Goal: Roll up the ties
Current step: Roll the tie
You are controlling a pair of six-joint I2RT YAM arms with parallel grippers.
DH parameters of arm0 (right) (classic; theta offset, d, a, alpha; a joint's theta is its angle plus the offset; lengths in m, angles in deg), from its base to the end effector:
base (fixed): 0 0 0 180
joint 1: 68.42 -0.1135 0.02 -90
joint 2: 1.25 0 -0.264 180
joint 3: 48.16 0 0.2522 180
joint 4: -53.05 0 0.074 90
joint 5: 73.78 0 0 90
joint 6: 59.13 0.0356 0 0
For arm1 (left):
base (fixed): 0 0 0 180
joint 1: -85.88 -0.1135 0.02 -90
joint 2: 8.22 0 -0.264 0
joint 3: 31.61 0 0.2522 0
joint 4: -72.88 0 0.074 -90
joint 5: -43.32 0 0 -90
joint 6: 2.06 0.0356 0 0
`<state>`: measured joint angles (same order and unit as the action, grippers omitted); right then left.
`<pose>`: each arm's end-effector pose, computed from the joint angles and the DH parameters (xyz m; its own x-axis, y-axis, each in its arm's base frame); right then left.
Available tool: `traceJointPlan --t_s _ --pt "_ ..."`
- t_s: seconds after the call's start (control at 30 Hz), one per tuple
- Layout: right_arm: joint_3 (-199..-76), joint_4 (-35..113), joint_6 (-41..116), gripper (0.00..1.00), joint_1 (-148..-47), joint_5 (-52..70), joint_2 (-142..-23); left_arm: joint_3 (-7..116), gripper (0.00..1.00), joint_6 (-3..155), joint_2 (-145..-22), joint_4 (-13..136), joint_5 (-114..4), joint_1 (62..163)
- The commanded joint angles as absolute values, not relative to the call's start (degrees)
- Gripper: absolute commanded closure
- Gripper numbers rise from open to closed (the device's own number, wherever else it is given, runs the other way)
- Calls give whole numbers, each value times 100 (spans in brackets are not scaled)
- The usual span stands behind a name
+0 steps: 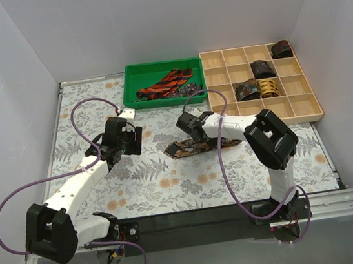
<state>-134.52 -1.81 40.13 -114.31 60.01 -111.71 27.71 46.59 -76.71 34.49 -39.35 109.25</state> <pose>0.2694 0.2425 0.1600 -0.7428 -0.5994 -0.2983 -0.3106 0.7032 -0.6395 0.2276 -0.0934 0.2383 -0.7163 -0.4043 -0.5688 -0.2115 0.9025 -0.3751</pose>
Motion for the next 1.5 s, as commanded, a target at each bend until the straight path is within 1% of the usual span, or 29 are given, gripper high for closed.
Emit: traceJointPlan --t_s 0.0,0.1,0.2,0.27,0.37,0.43,0.47,0.5,0.53,0.57,0.6,0.63,0.67,0.7,0.77,0.87,0.9,1.0,1.1,1.13,1.27,1.37,1.47 --pt "-13689 -237 4142 55 -11491 5516 -10673 2794 45 4672 -7625 3495 -3991 10908" --pt "-13794 -228 4142 54 -11491 5349 -10366 2864 44 4566 -7660 3556 -4280 10899" --pt "-13795 -97 4116 43 -11474 5278 -9945 3118 43 4224 -7774 3574 -4850 10917" --pt "-13716 17 4124 35 -11352 5129 -9707 3320 43 3996 -7924 3617 -4975 11127" --pt "-13225 474 4194 26 -11149 4690 -9101 3628 43 3600 -8396 3793 -5002 11759" --pt "-12882 913 4343 25 -10737 4120 -8556 4014 43 3311 -8722 3977 -5089 12258" --pt "-12446 1071 4396 22 -10544 3865 -8371 4129 43 3196 -9124 4056 -5151 12401" --pt "-12224 1464 4432 21 -10081 3280 -7960 4417 43 3108 -9320 4231 -5204 12533" --pt "-11926 1694 4476 20 -9833 2969 -7748 4576 43 2976 -9548 4303 -5230 12804" --pt "-11435 1923 4572 16 -9291 2662 -7537 4778 43 2932 -9968 4373 -5213 12911" --pt "-11143 2369 4607 14 -9059 2102 -7143 4963 43 2896 -10224 4382 -5257 13017" --pt "-10905 2600 4625 13 -8848 1853 -6965 5374 43 2861 -10436 4391 -5301 13200" --pt "-10703 2811 4686 12 -8402 1667 -6824 5561 43 2800 -10612 4409 -5345 13280" --pt "-10309 3135 4765 11 -8172 1004 -6622 5728 43 2773 -11014 4470 -5354 13342" --pt "-9938 3479 5002 10 -7532 490 -6489 6255 44 2686 -11394 4470 -5458 13501" --pt "-9095 4610 5405 11 -6897 -659 -6348 6904 44 2615 -12149 4479 -5529 13650" --pt "-9092 4797 5512 11 -6634 -838 -6374 7020 45 2606 -12152 4479 -5530 13650" --pt "-8689 5464 5750 13 -6307 -1347 -6558 7355 47 2536 -12581 4479 -5529 13703" --pt "-8443 5931 5961 13 -6174 -1516 -6725 7452 51 2474 -12854 4479 -5512 13712" --pt "-8416 6011 5996 14 -6165 -1542 -6769 7452 55 2465 -12889 4488 -5460 13712" --pt "-8302 6328 6005 15 -6156 -1709 -7068 7329 65 2439 -13048 4497 -5336 13694" --pt "-8170 6635 6066 16 -6165 -1744 -7393 7250 68 2422 -13109 4523 -5319 13686" --pt "-8117 6934 6102 17 -6165 -1876 -7622 7180 69 2421 -13162 4540 -5327 13686"
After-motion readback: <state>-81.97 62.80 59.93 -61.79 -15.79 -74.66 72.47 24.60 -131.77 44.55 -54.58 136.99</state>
